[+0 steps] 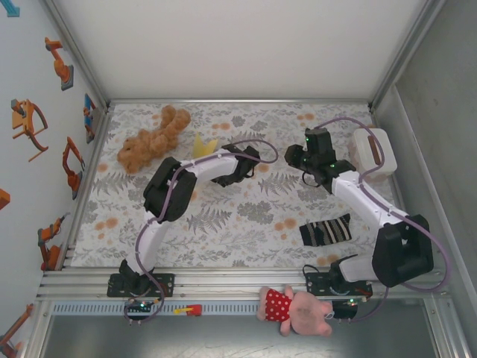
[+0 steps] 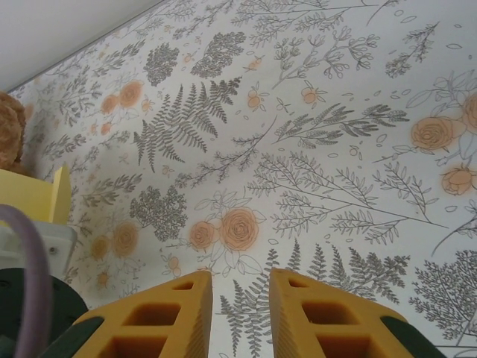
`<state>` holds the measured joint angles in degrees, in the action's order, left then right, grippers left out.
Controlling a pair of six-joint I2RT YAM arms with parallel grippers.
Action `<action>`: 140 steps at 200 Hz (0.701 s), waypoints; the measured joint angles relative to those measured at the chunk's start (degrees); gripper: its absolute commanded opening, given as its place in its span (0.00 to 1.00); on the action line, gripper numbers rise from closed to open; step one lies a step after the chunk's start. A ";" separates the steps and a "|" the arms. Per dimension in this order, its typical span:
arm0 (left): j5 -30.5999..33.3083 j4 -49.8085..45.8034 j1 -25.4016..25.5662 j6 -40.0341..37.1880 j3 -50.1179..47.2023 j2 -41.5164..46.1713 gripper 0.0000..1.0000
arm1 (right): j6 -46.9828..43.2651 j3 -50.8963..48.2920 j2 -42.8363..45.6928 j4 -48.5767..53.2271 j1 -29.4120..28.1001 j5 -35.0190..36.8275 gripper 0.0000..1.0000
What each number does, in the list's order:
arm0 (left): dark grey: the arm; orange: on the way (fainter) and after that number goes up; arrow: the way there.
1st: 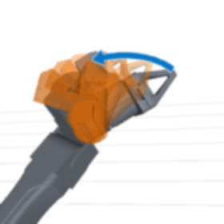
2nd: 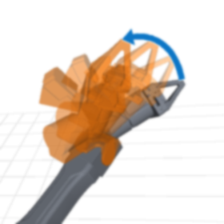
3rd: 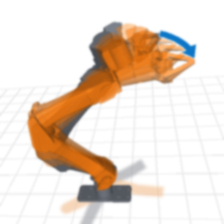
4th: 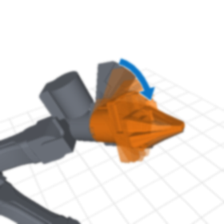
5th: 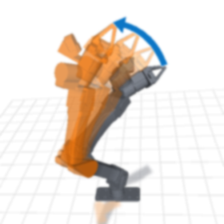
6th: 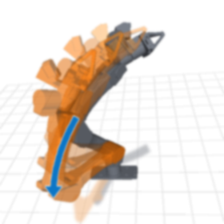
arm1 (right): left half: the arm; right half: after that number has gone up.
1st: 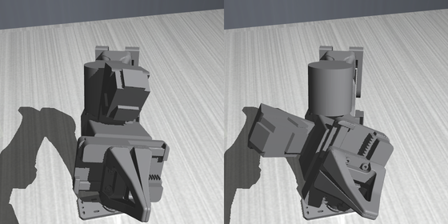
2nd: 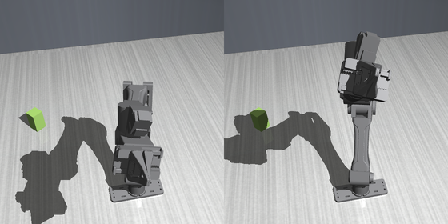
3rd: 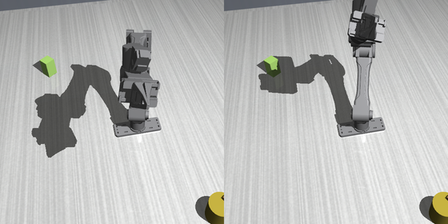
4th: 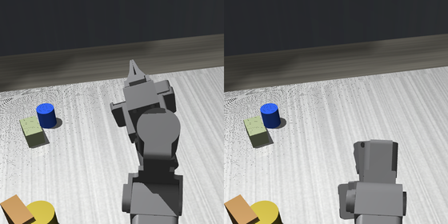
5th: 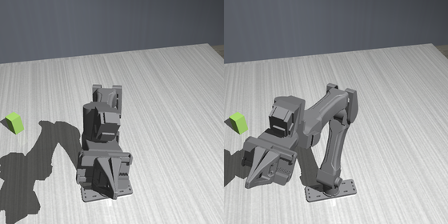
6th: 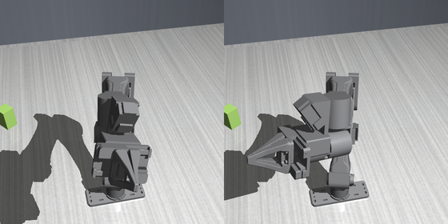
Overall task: Fold a paper plane with a square sheet of paper (pick it up from the middle)
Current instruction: Turn over the paper at the center of the table.
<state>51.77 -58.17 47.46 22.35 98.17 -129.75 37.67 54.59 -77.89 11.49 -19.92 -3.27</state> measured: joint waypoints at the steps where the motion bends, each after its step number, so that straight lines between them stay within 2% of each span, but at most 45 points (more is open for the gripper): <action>1: -0.02 -0.02 0.00 0.02 0.00 -0.04 0.10 | 0.00 -0.02 0.02 0.02 0.02 0.02 0.26; 91: -5.62 0.74 0.02 1.40 0.50 -2.58 0.15 | 1.77 -0.24 0.11 1.18 0.68 0.11 0.26; 140: -9.55 1.57 0.15 2.01 0.61 -2.82 0.25 | 2.71 -0.24 -0.50 1.18 0.79 -0.13 0.25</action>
<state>42.22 -56.60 47.62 24.36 98.78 -132.57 40.38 54.35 -78.39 12.67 -19.14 -3.40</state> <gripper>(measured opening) 0.216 0.254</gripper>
